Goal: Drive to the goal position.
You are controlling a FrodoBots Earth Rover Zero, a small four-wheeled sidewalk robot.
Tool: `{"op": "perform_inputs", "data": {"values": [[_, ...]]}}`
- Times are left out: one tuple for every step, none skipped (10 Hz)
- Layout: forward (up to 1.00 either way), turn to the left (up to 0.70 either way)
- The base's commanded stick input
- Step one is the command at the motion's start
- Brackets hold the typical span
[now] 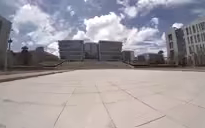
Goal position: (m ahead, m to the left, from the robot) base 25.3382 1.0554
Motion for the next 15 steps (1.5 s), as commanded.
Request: {"op": "perform_inputs", "data": {"values": [[0.7, 0.0], [0.7, 0.0], [0.7, 0.0], [0.7, 0.0], [0.7, 0.0], [0.7, 0.0], [0.7, 0.0], [0.7, 0.0], [0.7, 0.0], [0.7, 0.0], [0.7, 0.0], [0.7, 0.0], [0.7, 0.0], [0.7, 0.0], [0.7, 0.0]]}}
